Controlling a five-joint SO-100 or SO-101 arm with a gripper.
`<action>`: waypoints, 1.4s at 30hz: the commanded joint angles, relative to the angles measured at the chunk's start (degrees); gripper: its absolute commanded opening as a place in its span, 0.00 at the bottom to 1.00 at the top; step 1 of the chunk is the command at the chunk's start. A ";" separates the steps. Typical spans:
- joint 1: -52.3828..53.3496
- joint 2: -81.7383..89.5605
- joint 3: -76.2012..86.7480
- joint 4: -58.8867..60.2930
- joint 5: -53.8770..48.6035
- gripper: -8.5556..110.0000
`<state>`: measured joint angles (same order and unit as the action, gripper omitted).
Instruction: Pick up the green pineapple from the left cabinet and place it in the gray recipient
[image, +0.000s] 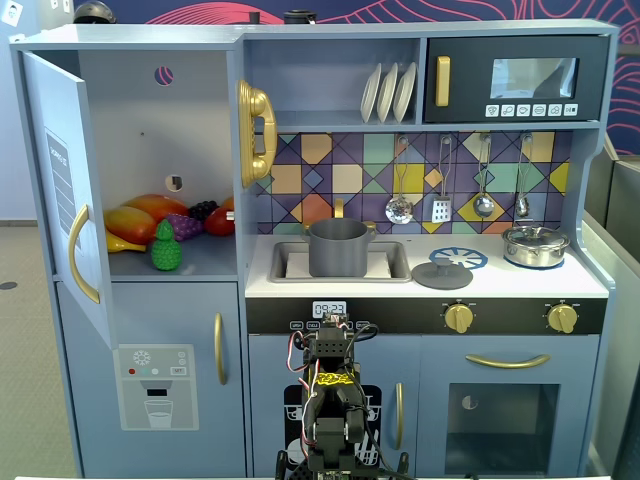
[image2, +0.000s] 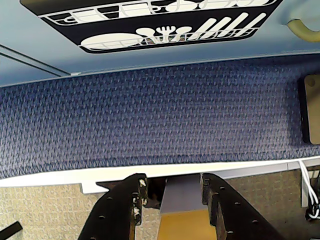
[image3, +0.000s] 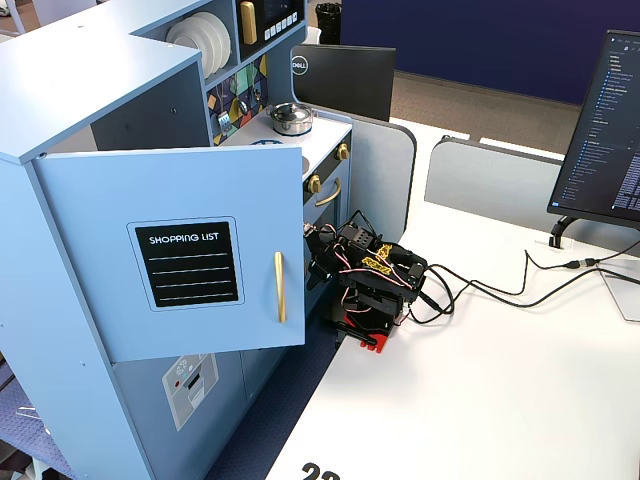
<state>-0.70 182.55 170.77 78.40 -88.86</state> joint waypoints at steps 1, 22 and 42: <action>0.44 -0.44 1.14 9.32 0.44 0.07; -44.91 -4.22 1.05 -66.97 -1.05 0.13; -42.10 -43.77 -38.06 -86.84 -1.05 0.38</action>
<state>-43.77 143.88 139.31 -3.69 -90.35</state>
